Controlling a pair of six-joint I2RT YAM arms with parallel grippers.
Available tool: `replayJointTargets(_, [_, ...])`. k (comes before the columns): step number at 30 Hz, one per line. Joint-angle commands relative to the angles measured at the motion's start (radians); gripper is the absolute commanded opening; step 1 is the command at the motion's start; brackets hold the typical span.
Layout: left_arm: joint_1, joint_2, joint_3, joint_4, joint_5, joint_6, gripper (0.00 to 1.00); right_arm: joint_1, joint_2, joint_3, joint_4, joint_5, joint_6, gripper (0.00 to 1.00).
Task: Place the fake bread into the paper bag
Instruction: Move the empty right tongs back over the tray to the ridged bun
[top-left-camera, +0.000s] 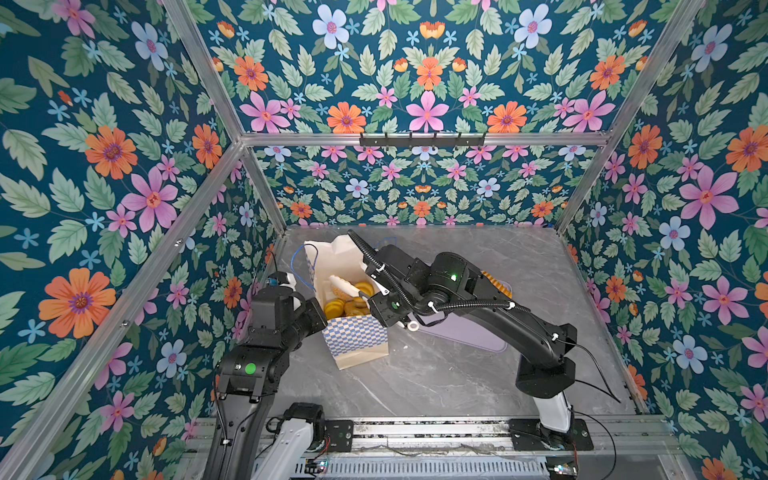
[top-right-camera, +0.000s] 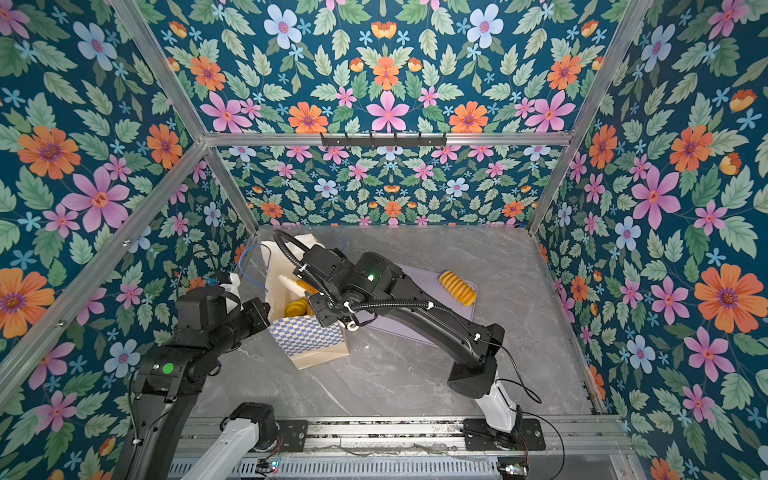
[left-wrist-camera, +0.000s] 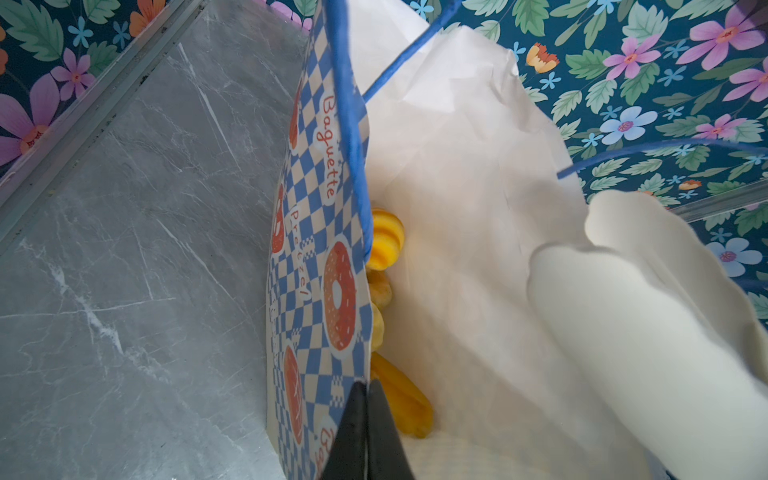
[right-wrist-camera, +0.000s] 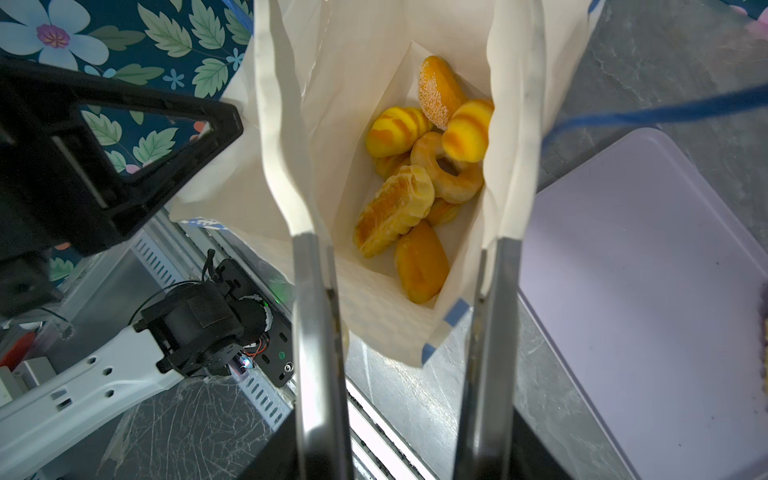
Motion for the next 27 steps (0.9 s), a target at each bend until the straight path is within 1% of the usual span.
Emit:
replayJointTargets(1, [-0.001, 0.001, 0.007, 0.0, -0.004, -0.006, 0.07, 0.0, -0.016, 0.01, 0.01, 0.02, -0.009, 0.53])
replayJointTargets(8, [0.0, 0.004, 0.007, 0.001, -0.001, -0.005, 0.07, 0.001, -0.025, 0.042, 0.011, 0.02, -0.017, 0.51])
replayJointTargets(16, [0.0, 0.005, 0.006, 0.004, 0.0, -0.003, 0.07, 0.001, -0.079, 0.034, -0.008, 0.123, -0.046, 0.51])
replayJointTargets(22, [0.0, 0.008, 0.006, 0.008, 0.004, -0.003, 0.07, -0.003, -0.142, -0.035, -0.015, 0.23, -0.063, 0.52])
replayJointTargets(27, [0.0, 0.01, 0.007, 0.006, 0.004, -0.002, 0.07, -0.032, -0.209, -0.133, -0.003, 0.265, -0.065, 0.51])
